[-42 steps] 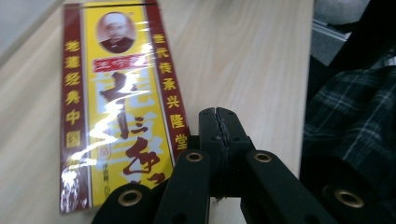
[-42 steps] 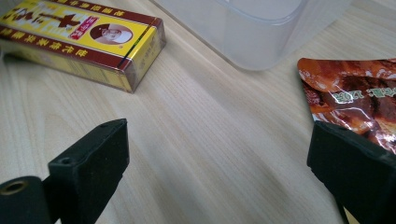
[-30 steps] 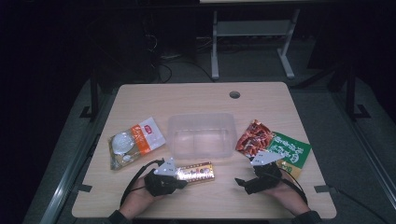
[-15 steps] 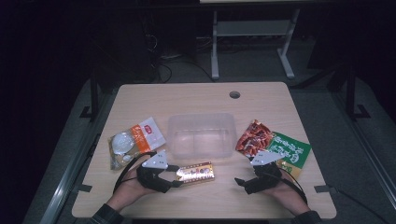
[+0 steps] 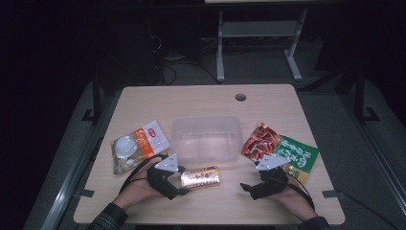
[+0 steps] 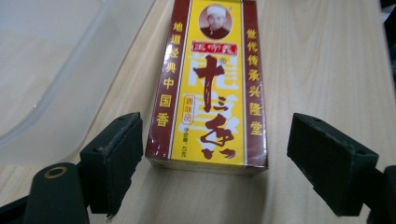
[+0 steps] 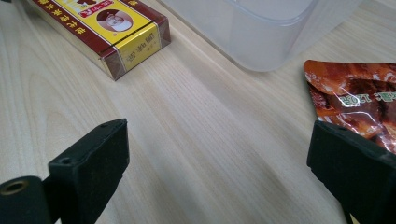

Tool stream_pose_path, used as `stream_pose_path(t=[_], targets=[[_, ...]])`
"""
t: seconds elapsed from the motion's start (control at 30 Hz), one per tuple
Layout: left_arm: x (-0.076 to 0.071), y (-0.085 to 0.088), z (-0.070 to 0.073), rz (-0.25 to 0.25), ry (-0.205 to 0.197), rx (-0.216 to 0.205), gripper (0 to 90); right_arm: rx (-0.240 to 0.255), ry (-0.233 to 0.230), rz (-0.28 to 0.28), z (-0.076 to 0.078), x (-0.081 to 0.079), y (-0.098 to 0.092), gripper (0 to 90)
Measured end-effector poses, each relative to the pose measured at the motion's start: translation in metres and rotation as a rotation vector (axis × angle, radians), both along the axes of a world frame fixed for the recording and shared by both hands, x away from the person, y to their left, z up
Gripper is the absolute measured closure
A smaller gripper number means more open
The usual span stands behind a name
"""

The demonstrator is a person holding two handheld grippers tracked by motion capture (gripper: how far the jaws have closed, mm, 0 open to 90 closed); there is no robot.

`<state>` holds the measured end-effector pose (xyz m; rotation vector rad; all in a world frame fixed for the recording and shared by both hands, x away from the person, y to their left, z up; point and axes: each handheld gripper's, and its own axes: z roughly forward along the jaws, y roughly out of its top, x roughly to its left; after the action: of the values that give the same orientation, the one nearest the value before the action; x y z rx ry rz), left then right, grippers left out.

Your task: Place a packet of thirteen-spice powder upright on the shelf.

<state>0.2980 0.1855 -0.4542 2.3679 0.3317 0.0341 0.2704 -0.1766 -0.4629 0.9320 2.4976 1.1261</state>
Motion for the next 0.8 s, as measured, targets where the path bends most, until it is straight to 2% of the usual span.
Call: stream_pose_path(t=[0.13, 0.4, 0.63, 0.8], targets=[[0.0007, -0.0033, -0.0046, 0.003, -0.003, 0.014, 18.8, -0.001, -0.003, 0.002, 0.0002, -0.0003, 0.0, 5.3], [0.0014, -0.0075, -0.0089, 0.004, -0.025, 0.023, 29.9, -0.002, -0.002, 0.001, 0.0002, -0.0001, -0.0001, 5.3], [0.0018, -0.007, -0.0085, -0.002, -0.017, 0.022, 31.5, -0.004, -0.003, 0.006, 0.0, 0.0001, -0.0003, 5.3], [0.0022, -0.0066, -0.0076, -0.004, 0.004, 0.019, 32.1, -0.007, -0.006, 0.013, 0.0, -0.0003, -0.0003, 5.3]])
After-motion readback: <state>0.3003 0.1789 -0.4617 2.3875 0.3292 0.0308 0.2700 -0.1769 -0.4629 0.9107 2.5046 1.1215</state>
